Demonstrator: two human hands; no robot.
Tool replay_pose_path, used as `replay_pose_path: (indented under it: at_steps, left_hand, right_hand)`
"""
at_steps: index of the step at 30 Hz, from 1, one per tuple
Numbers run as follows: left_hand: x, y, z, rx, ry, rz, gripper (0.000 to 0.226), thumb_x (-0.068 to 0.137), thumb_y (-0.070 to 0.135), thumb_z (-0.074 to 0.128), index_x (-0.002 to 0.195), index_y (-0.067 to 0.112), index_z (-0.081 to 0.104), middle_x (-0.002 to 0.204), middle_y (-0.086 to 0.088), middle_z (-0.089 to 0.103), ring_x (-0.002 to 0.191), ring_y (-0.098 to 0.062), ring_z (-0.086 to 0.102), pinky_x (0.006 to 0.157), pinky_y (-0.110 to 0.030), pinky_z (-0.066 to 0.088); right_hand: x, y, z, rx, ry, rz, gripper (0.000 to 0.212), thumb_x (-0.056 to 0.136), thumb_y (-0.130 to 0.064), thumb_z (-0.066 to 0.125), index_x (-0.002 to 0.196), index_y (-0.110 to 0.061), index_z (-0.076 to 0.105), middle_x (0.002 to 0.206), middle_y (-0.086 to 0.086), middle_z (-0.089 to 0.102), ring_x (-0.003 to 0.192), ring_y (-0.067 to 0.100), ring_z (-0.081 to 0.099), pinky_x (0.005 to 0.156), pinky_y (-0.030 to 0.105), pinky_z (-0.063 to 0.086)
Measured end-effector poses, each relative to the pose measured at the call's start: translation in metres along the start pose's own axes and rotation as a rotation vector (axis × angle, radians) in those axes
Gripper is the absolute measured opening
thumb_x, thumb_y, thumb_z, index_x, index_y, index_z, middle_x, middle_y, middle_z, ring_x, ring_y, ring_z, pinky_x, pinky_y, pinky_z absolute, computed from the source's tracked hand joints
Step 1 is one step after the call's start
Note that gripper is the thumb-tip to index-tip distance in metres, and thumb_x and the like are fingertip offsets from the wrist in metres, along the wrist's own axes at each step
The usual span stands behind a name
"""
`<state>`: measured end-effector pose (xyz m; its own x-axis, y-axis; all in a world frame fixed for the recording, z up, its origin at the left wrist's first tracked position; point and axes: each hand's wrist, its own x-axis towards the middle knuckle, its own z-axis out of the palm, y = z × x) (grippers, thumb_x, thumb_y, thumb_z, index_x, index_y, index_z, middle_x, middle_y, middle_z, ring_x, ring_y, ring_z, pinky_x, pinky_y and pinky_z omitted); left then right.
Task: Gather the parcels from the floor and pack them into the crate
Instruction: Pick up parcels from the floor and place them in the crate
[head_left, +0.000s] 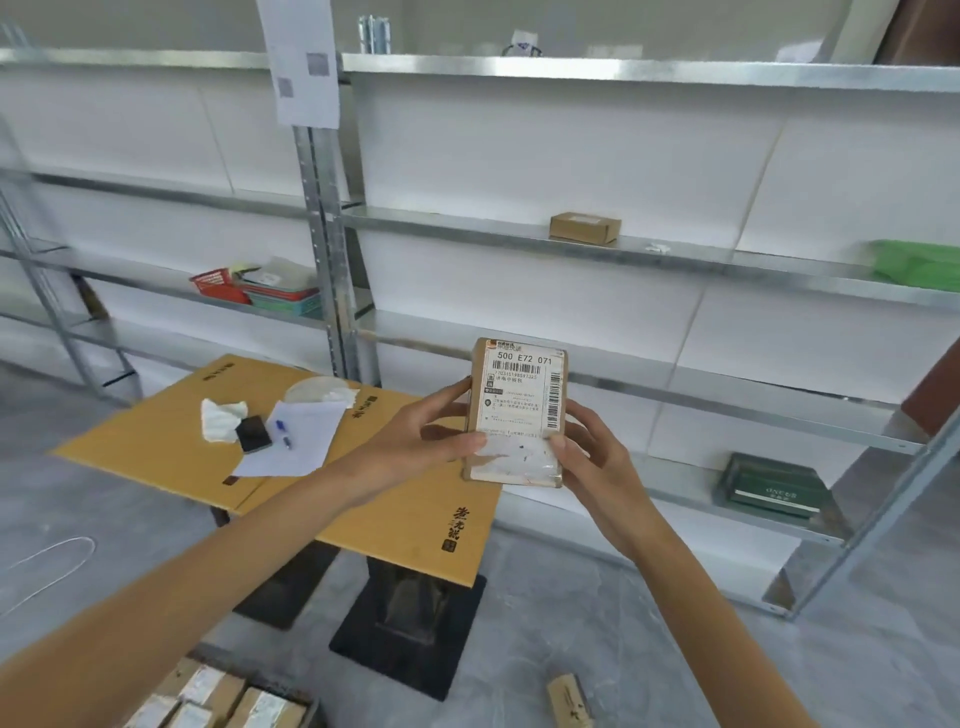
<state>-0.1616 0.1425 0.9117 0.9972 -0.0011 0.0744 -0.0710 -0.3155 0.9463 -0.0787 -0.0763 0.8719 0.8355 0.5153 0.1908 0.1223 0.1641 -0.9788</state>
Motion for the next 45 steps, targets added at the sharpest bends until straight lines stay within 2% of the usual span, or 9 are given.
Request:
replay_pose_path:
  at_steps: [4, 17, 21, 26, 30, 33, 38, 41, 45]
  left_hand:
    - [-0.048, -0.020, -0.063, 0.025, 0.044, -0.039, 0.080, 0.066, 0.054, 0.071, 0.138, 0.047, 0.037, 0.124, 0.020, 0.059, 0.107, 0.001, 0.061, 0.089, -0.025, 0.052]
    - [-0.152, -0.090, -0.198, -0.021, 0.204, -0.243, 0.094, 0.066, 0.054, 0.068, 0.146, 0.032, 0.024, 0.134, 0.008, 0.049, 0.114, -0.009, 0.056, 0.100, -0.041, 0.048]
    - [-0.144, -0.107, -0.232, -0.073, 0.353, -0.275, 0.075, 0.084, 0.042, 0.063, 0.146, 0.034, 0.021, 0.140, 0.003, 0.045, 0.119, -0.014, 0.051, 0.096, -0.037, 0.048]
    - [-0.122, -0.134, -0.264, -0.112, 0.267, -0.324, 0.051, 0.087, 0.040, 0.060, 0.133, 0.028, 0.042, 0.130, 0.001, 0.057, 0.115, -0.015, 0.059, 0.094, -0.043, 0.052]
    - [-0.107, -0.166, -0.281, -0.179, 0.324, -0.360, 0.045, 0.084, 0.029, 0.068, 0.123, 0.019, 0.047, 0.120, -0.003, 0.060, 0.103, -0.014, 0.066, 0.080, -0.035, 0.059]
    - [-0.105, -0.193, -0.295, -0.236, 0.409, -0.385, 0.048, 0.079, 0.026, 0.073, 0.119, 0.017, 0.048, 0.116, -0.003, 0.056, 0.103, -0.017, 0.065, 0.080, -0.040, 0.059]
    - [-0.107, -0.235, -0.323, -0.313, 0.488, -0.438, 0.049, 0.079, 0.021, 0.073, 0.118, 0.012, 0.045, 0.114, -0.004, 0.055, 0.104, -0.020, 0.065, 0.081, -0.043, 0.058]
    - [-0.103, -0.265, -0.349, -0.362, 0.421, -0.504, 0.043, 0.079, 0.022, 0.073, 0.109, 0.015, 0.042, 0.118, -0.009, 0.058, 0.104, -0.020, 0.066, 0.081, -0.043, 0.058]
    - [-0.096, -0.322, -0.379, -0.177, 0.178, -0.616, 0.032, 0.082, 0.036, 0.069, 0.097, 0.023, 0.043, 0.107, 0.002, 0.061, 0.104, -0.015, 0.061, 0.087, -0.038, 0.054]
  right_hand:
    - [-0.003, 0.009, 0.083, 0.033, -0.020, 0.050, 0.070, 0.066, -0.048, 0.074, 0.129, -0.031, 0.051, 0.127, 0.002, 0.061, 0.117, 0.023, 0.059, 0.094, 0.050, 0.051]
    - [0.009, 0.049, 0.262, 0.098, -0.129, 0.181, 0.052, 0.068, -0.037, 0.071, 0.118, -0.032, 0.057, 0.115, -0.001, 0.068, 0.105, 0.015, 0.066, 0.078, 0.033, 0.058]
    - [0.029, 0.066, 0.290, 0.126, -0.194, 0.227, 0.051, 0.069, -0.034, 0.071, 0.117, -0.027, 0.058, 0.115, 0.003, 0.068, 0.105, 0.017, 0.066, 0.077, 0.032, 0.058]
    - [0.060, 0.088, 0.310, 0.117, -0.229, 0.275, 0.038, 0.075, -0.026, 0.067, 0.113, -0.026, 0.060, 0.117, 0.008, 0.066, 0.106, 0.018, 0.065, 0.085, 0.035, 0.056]
    - [0.085, 0.117, 0.323, 0.079, -0.208, 0.327, 0.030, 0.089, -0.018, 0.058, 0.119, -0.020, 0.057, 0.119, 0.007, 0.064, 0.110, 0.019, 0.062, 0.086, 0.034, 0.053]
    - [0.092, 0.141, 0.336, 0.021, -0.170, 0.333, 0.032, 0.092, -0.031, 0.054, 0.123, -0.021, 0.054, 0.116, -0.002, 0.065, 0.106, 0.008, 0.061, 0.084, 0.025, 0.050]
    - [0.093, 0.192, 0.365, 0.050, -0.128, 0.524, 0.061, 0.080, -0.054, 0.058, 0.133, -0.030, 0.041, 0.128, -0.006, 0.056, 0.121, 0.017, 0.053, 0.097, 0.041, 0.046]
    - [0.095, 0.220, 0.396, 0.136, -0.079, 0.566, 0.074, 0.073, -0.056, 0.071, 0.134, -0.034, 0.036, 0.126, -0.004, 0.061, 0.115, 0.017, 0.060, 0.092, 0.041, 0.051]
    - [0.104, 0.260, 0.441, 0.254, 0.199, 0.558, 0.048, 0.084, -0.036, 0.064, 0.126, -0.024, 0.045, 0.109, -0.004, 0.070, 0.106, 0.016, 0.066, 0.086, 0.040, 0.056]
